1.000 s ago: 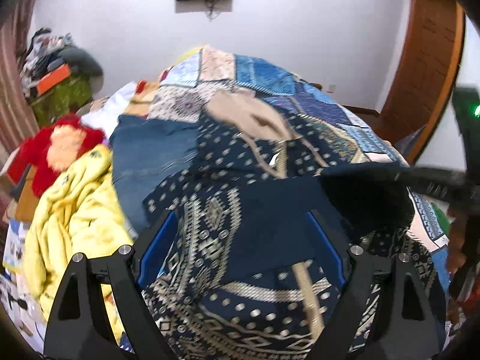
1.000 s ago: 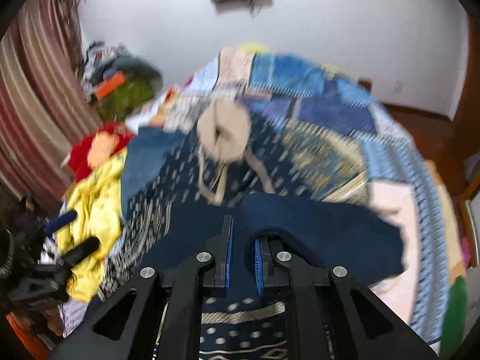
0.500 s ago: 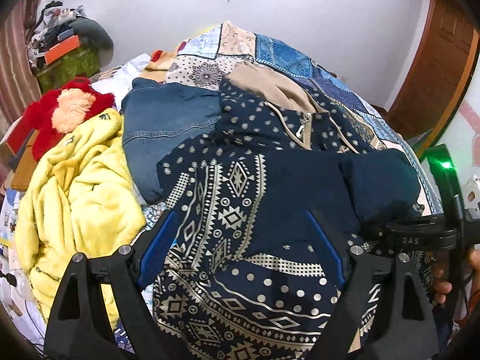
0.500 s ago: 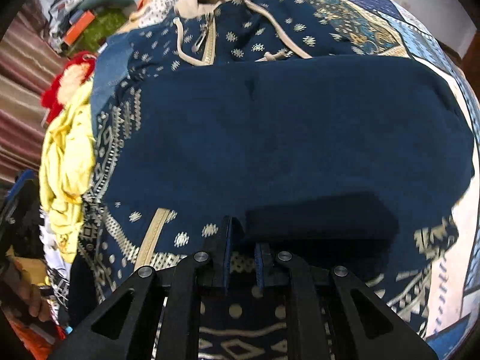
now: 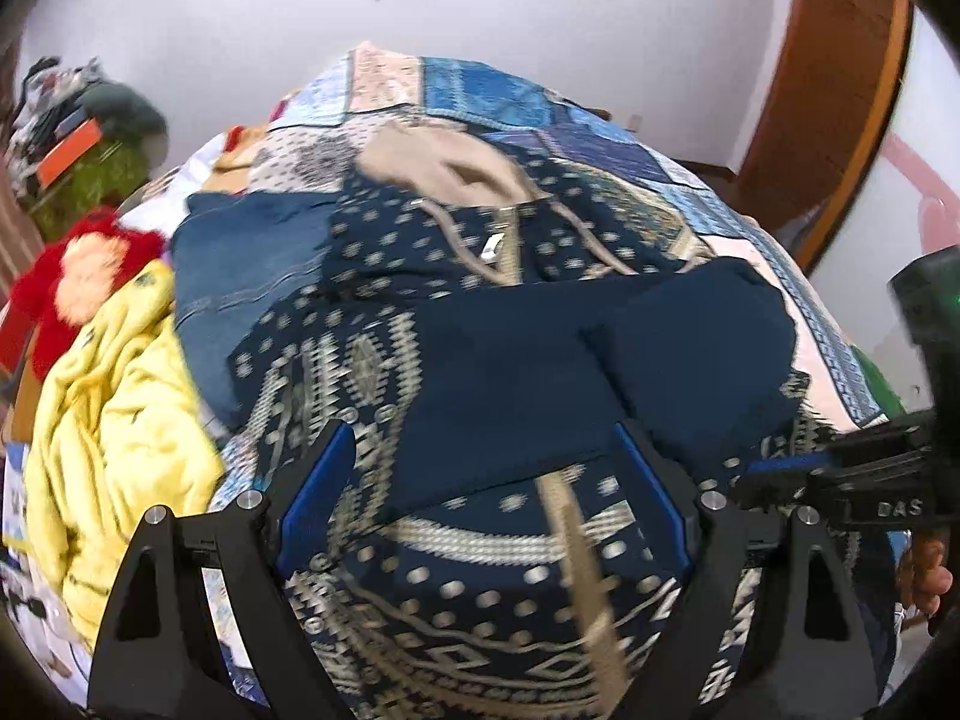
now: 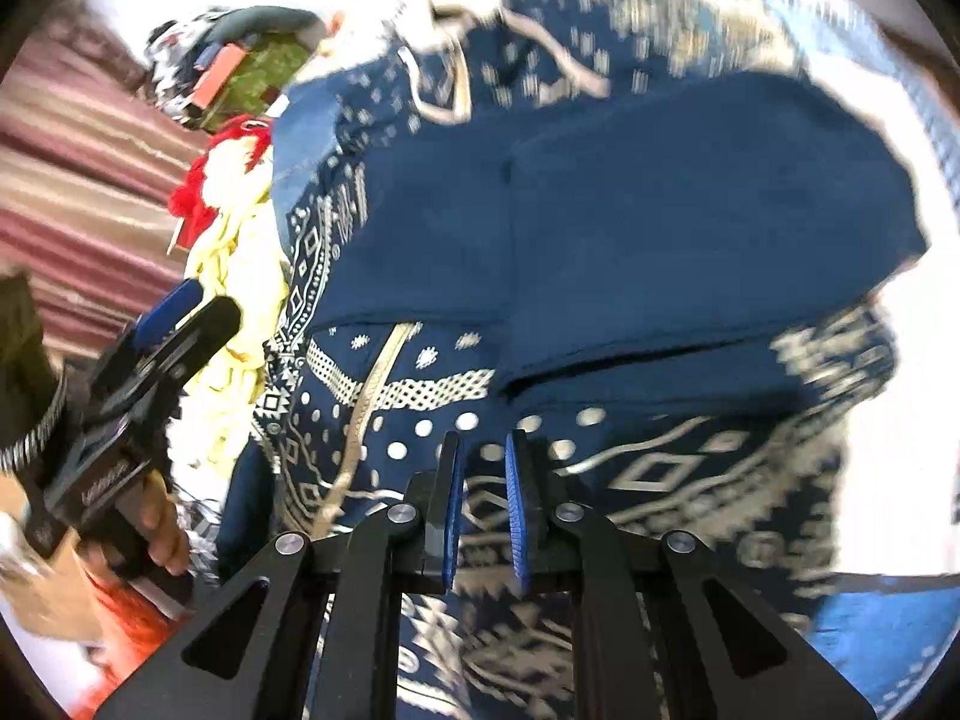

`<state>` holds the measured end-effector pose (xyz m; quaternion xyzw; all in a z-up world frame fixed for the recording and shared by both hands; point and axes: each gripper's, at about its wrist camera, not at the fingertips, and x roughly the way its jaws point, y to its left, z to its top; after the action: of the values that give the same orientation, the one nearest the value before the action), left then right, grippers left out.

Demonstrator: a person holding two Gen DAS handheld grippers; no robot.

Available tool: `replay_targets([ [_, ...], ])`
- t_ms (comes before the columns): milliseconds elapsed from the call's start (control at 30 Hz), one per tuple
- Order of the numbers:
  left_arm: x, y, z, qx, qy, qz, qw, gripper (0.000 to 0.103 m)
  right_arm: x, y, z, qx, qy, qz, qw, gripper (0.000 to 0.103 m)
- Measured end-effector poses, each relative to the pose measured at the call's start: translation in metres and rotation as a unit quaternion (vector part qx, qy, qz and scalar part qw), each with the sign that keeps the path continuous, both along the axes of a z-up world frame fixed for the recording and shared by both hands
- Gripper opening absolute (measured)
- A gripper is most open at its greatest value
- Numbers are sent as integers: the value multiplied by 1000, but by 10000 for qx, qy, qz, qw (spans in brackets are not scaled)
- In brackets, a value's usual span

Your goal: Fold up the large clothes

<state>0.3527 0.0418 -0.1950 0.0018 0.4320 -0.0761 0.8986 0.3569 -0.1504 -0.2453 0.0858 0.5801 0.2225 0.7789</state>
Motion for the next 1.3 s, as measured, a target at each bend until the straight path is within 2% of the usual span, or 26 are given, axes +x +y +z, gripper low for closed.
replay_targets([
  [100, 9, -31, 7, 141, -39, -270, 9995, 86, -8, -29, 30, -530, -785, -269, 9951, 10],
  [200, 20, -68, 16, 189, -111, -607, 9979, 86, -13, -69, 52, -813, -1297, -712, 9856, 10],
  [267, 25, -91, 20, 221, -149, -816, 9963, 86, -15, -98, 61, -882, -1471, -1012, 9800, 10],
  [467, 46, -177, 13, 439, -79, -1580, 9864, 86, -19, -180, 67, -1151, -1605, -1705, 9654, 10],
  [633, 63, -238, -17, 780, 133, -2122, 9740, 86, -20, -211, 55, -1214, -1469, -1953, 9621, 10],
  [733, 77, -259, -40, 1035, 370, -2150, 9704, 86, -20, -221, 47, -1230, -1399, -1978, 9624, 10],
  [867, 99, -265, -69, 1268, 637, -1952, 9704, 84, -20, -218, 37, -1249, -1352, -1929, 9638, 10],
  [933, 103, -263, -73, 1347, 592, -1845, 9718, 73, -20, -214, 35, -1293, -1350, -1898, 9638, 10],
  [967, 104, -261, -73, 1336, 552, -1840, 9722, 71, -19, -212, 34, -1320, -1366, -1865, 9639, 10],
  [1000, 103, -259, -70, 1291, 500, -1865, 9726, 63, -18, -208, 34, -1349, -1391, -1833, 9638, 10],
  [1033, 101, -257, -65, 1228, 416, -1915, 9729, 52, -18, -206, 34, -1371, -1408, -1813, 9636, 10],
  [1067, 99, -255, -59, 1159, 360, -1947, 9733, 45, -18, -204, 34, -1391, -1422, -1793, 9635, 10],
  [1100, 98, -255, -53, 1113, 313, -1945, 9741, 28, -17, -201, 35, -1412, -1435, -1761, 9636, 10],
  [1133, 96, -252, -47, 1054, 271, -1937, 9750, 19, -17, -199, 35, -1423, -1440, -1740, 9637, 10],
  [1200, 95, -243, -31, 812, 179, -1907, 9781, 12, -16, -194, 36, -1437, -1453, -1694, 9641, 10],
  [1300, 94, -221, -2, 488, -107, -1726, 9837, 12, -16, -183, 42, -1433, -1530, -1615, 9643, 10],
])
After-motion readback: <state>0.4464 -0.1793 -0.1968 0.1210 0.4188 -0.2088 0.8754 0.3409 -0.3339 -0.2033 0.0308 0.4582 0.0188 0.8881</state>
